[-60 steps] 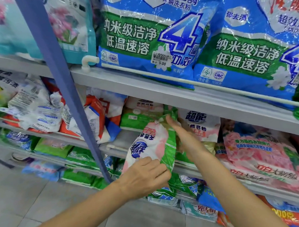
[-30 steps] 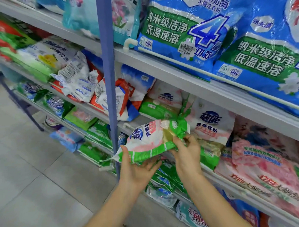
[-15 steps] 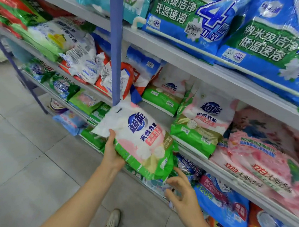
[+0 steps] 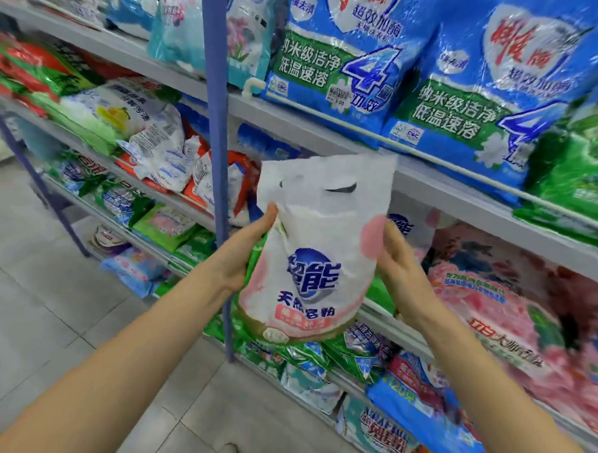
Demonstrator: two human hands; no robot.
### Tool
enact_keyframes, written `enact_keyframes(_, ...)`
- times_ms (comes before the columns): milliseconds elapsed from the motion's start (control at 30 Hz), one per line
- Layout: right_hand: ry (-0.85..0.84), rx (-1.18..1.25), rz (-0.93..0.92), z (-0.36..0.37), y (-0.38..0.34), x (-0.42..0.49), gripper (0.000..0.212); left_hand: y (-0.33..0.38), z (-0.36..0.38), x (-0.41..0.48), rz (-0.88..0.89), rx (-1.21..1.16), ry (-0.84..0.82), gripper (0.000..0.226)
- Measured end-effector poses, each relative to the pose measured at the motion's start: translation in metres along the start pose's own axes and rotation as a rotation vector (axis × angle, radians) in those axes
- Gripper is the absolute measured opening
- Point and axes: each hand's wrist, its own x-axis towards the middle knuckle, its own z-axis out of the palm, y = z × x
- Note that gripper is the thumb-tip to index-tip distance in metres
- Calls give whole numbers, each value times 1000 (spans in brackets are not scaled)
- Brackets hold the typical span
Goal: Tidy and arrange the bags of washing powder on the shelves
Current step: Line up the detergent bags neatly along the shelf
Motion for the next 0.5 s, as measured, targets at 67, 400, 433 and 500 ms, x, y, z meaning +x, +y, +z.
enact_keyframes(67, -3, 89, -37, -8, -24, -7, 77, 9, 28, -10, 27, 85, -95, 52)
enact_keyframes(400, 303, 59, -392, -34, -113, -58, 26, 47, 102, -8, 72, 192, -256, 46)
enact_keyframes(433, 364, 24, -404, -40, -122, -57, 26, 51, 111, -7, 77, 197, -258, 48)
enact_keyframes(500, 475, -55, -450, -52, -139, -56, 37, 58, 126, -3, 116, 256, -272, 46)
